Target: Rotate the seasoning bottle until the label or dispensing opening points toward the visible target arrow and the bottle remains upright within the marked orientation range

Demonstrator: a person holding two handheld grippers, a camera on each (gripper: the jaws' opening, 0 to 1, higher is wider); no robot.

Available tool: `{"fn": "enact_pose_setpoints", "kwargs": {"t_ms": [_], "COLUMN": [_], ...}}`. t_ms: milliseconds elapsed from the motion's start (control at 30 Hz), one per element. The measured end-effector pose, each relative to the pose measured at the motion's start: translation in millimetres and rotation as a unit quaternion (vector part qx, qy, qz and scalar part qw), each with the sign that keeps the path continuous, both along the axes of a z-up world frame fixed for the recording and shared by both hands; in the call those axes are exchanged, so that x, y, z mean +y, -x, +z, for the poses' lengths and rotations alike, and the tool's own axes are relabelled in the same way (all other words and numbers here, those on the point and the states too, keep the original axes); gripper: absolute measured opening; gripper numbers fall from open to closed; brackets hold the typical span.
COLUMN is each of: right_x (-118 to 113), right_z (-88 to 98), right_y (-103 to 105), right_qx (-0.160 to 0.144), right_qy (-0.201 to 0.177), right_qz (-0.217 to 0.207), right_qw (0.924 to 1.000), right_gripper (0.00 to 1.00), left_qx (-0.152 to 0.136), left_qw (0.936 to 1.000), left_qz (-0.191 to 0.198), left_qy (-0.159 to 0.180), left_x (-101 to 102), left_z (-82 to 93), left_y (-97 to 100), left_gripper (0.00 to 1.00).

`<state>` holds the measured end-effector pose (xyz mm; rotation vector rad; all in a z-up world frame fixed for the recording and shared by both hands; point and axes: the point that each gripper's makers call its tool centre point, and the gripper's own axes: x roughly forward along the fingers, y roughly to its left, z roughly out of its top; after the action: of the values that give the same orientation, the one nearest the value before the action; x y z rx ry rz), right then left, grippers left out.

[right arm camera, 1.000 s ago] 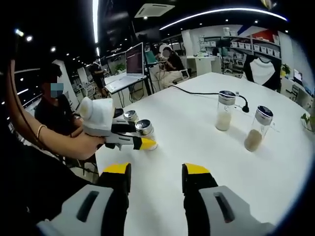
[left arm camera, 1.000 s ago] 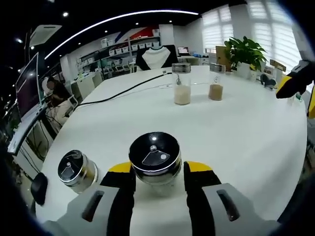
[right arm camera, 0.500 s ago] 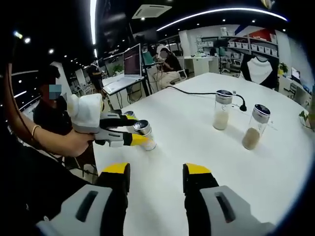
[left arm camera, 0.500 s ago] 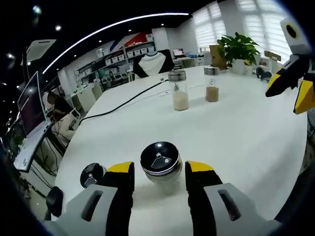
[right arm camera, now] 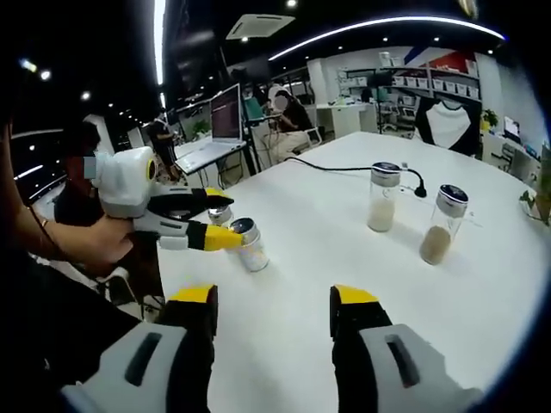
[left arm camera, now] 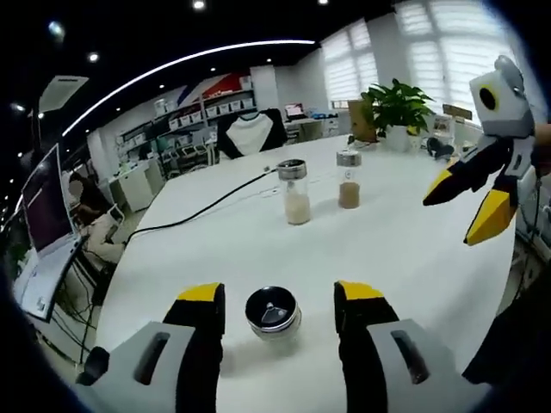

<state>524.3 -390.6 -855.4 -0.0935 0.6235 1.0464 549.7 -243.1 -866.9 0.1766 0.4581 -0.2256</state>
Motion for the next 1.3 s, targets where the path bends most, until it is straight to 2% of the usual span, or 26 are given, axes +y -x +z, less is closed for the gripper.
{"fn": "enact_pose_setpoints", "kwargs": {"t_ms": [67,133,233,333,500,633,833,1133,1300], "right_x": [-2,-4,-8,-12,-15,-17,-22,-24,-18], "right_z": [0.2,2.7,1.3,0.6,0.1,-1.5,-3.8,0.4,6.4], "right_y": [-1,-2,-3,-4,-7,-9,-14,-36,-59], "right_qx": [0.000,-0.012,-0.009,-0.009,-0.006,-0.003,-0.007,-0.013,-0.027], "right_qy": [-0.002,-0.007,-0.006,-0.006,-0.008,-0.008,0.009,0.018,0.025], "right_qz": [-0.004,-0.001,-0.005,-0.009,-0.016,-0.023,-0.013,-0.017,-0.016], "right_qw": [1.0000,0.9999,0.9999,0.9999,0.9998,0.9997,0.9999,0.9996,0.9992], "right_gripper": [0.53,0.53,0.53,0.53,0.53,0.53,0.53,0.51,0.51], "left_qx": [-0.004,-0.004,-0.004,0.005,0.009,0.017,0.028,0.036,0.033], "left_qw": [1.0000,0.9995,0.9960,0.9945,0.9923,0.9939,0.9934,0.9925,0.9922], "left_qz": [-0.001,-0.013,-0.026,-0.035,-0.042,-0.042,-0.033,-0.035,-0.040], "left_qy": [0.007,0.028,0.086,0.099,0.116,0.100,0.106,0.112,0.114], "left_x": [1,-2,-11,-13,-20,-19,-16,-14,-14], "left_z": [5.5,10.7,17.6,17.3,19.5,13.2,7.3,3.0,3.3], "left_y": [0.4,1.9,4.1,9.1,17.2,19.4,21.7,25.4,23.1], "left_gripper": [0.61,0.68,0.86,0.99,1.00,1.00,1.00,0.99,0.99]}}
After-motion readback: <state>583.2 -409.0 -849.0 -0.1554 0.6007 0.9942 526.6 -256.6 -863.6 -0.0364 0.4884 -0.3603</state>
